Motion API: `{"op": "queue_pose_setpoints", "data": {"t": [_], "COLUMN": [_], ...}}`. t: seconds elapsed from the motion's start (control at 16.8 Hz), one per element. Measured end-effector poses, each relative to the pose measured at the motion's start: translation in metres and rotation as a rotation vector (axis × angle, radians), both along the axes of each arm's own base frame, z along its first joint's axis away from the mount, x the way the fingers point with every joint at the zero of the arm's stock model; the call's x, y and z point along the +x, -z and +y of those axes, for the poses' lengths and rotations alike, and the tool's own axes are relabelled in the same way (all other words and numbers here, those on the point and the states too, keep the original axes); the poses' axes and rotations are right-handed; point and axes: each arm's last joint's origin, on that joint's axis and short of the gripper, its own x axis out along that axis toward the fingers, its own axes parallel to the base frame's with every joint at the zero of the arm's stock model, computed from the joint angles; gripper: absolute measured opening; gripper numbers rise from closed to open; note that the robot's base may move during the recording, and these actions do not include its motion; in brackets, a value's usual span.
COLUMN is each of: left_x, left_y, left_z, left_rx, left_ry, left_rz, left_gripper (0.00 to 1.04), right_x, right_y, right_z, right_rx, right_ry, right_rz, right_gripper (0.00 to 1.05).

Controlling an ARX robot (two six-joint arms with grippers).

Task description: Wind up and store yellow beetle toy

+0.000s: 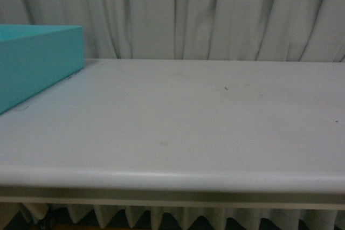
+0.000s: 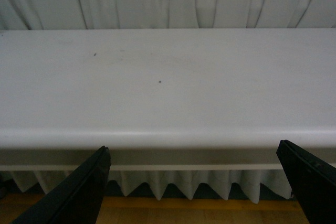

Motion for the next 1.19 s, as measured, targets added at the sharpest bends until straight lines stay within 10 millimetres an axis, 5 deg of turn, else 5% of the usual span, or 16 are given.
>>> {"op": "queue_pose_setpoints", "data": {"t": [1.19], "left_x": [0.0], "left_y": [0.0001], "left_z": [0.0], "left_rx": [0.0], "left_ry": [0.0], "left_rz": [0.001], "left_gripper": [0.98], "right_x": [0.0], "right_y": [0.0001], "right_z": [0.0], "right_rx": [0.0], "right_ry": [0.0], "right_rz": [0.002], "right_gripper": [0.98]}}
